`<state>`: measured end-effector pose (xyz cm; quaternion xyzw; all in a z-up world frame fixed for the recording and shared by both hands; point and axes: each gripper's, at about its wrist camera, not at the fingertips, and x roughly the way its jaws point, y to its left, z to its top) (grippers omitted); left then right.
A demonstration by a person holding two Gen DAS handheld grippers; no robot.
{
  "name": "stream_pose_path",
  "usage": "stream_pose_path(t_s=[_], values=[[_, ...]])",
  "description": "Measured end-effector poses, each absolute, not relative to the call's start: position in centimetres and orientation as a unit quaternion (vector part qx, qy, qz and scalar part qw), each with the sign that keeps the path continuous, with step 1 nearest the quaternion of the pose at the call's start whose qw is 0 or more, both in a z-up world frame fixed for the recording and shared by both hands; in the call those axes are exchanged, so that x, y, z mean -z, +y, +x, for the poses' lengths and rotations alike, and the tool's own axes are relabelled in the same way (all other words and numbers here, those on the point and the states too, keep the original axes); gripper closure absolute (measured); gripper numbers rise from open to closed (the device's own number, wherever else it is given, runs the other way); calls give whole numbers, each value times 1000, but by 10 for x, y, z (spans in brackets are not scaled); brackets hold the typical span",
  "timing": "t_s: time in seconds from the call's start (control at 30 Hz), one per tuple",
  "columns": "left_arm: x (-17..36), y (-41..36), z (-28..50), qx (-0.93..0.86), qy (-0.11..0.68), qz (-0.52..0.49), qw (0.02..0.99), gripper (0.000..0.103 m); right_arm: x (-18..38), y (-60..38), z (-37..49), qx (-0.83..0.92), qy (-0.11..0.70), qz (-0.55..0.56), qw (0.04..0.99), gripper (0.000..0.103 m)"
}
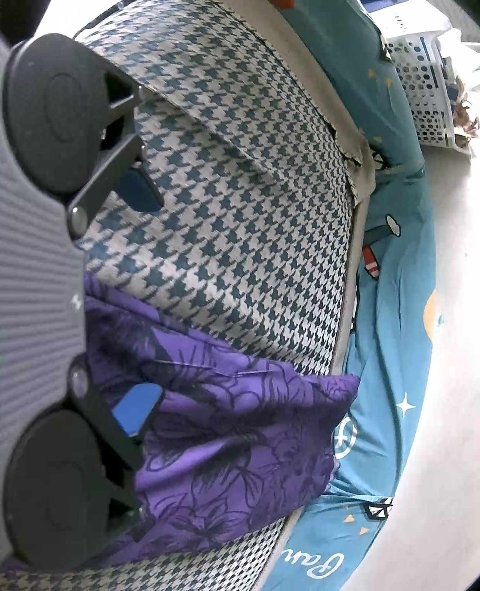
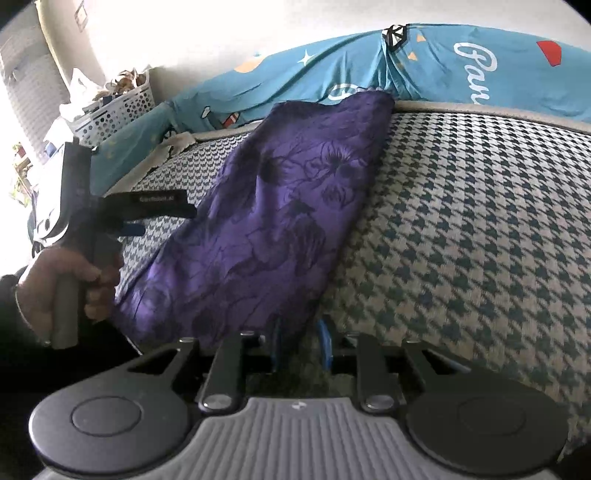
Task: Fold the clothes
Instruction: 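Press the folded top flat with the right tool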
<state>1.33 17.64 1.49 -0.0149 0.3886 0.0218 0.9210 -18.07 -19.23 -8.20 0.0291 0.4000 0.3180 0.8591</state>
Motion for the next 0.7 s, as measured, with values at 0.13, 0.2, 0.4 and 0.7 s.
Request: stream_pose_path(t_s=[0.13,0.2,0.4,0.7], values=[[-12,173,22,-19,393,-14,919,0,81,-189,-163,-322,397,24,859,77],[-12,171,26,-17,393,-14,919,0,81,-187,-153,-323,397,22,859,76],[-11,169,39,-15,392,-19,920,0,84,-187,-119,-317,397,37,861,70],[-10,162,58,-18,389,-2,921,0,95,-192,-54,-282,406,80,865,69]])
